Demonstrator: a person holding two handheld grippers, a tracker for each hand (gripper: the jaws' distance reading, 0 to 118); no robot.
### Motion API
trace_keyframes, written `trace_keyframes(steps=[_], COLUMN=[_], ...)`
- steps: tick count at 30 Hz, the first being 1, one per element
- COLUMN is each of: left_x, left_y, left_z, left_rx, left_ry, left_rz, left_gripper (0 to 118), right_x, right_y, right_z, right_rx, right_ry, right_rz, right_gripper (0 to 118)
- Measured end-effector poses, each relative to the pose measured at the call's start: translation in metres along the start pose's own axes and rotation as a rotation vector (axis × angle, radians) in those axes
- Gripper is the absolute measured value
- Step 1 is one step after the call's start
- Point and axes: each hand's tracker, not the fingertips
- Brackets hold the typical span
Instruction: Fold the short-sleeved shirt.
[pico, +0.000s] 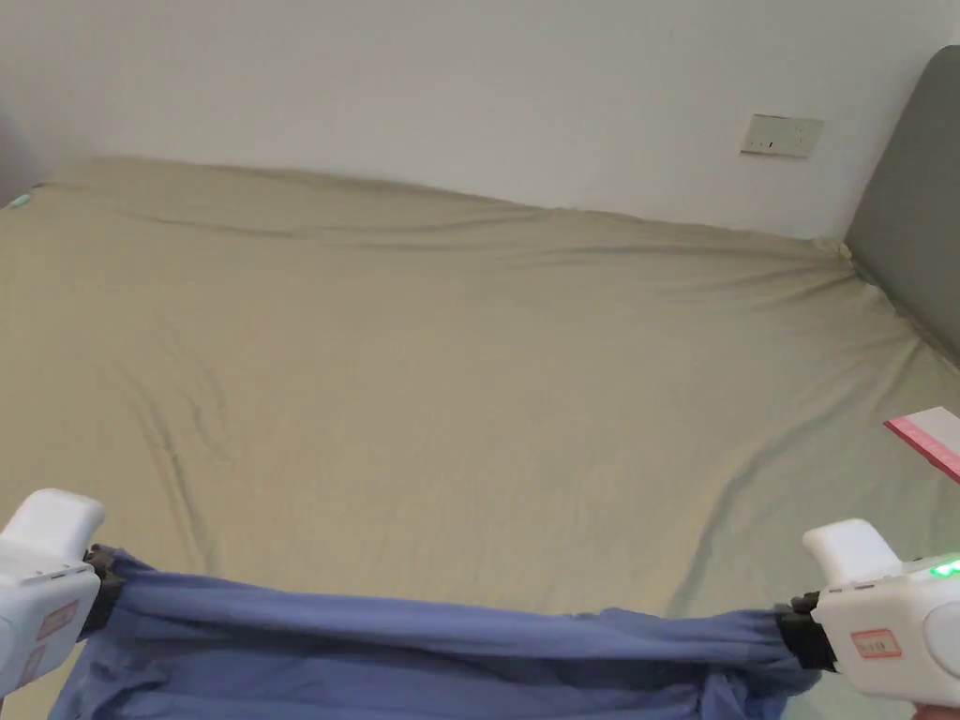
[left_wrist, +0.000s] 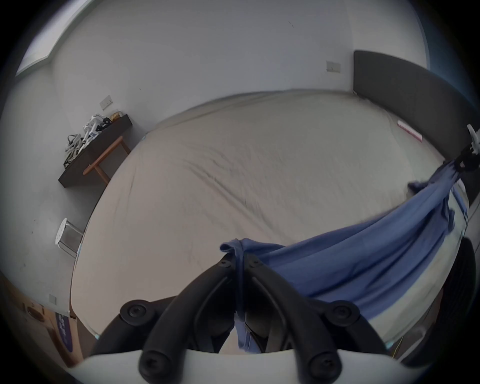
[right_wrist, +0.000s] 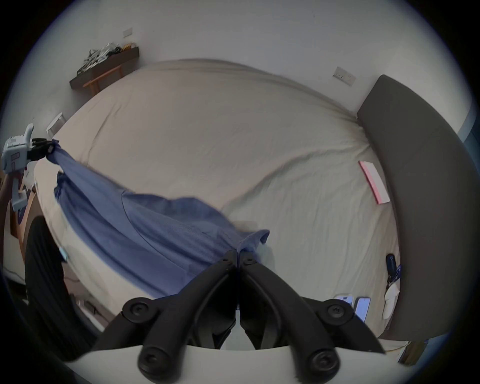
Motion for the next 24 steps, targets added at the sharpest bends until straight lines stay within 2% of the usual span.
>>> trace_keyframes(steps=[6, 12, 20, 24], left_x=[0.010, 0.017, 0.015, 0.013], left_y=[-0.046, -0.071, -0.081, -0.083], left_z=[-0.002, -0.019, -0.044, -0.055], left_rx=[-0.106, -0.190, -0.250, -0.274], left_ry=[-0.032, -0.051, -0.083, -0.099], left_rz=[-0.049, -0.130, -0.154, -0.159], left_gripper=[2, 2, 2, 2], right_x=[-0.018, -0.025, -0.028, -0.036], right_y=[-0.046, -0.074, -0.078, -0.080], right_z=[-0.021, -0.056, -0.090, -0.103], right_rx=[-0.148, -0.289, -0.352, -0.369], right_ry=[0.055, 0.092, 0.091, 0.074], right_rz=[0.048, 0.043, 0.024, 0.049], right_gripper=[3, 3, 3, 4])
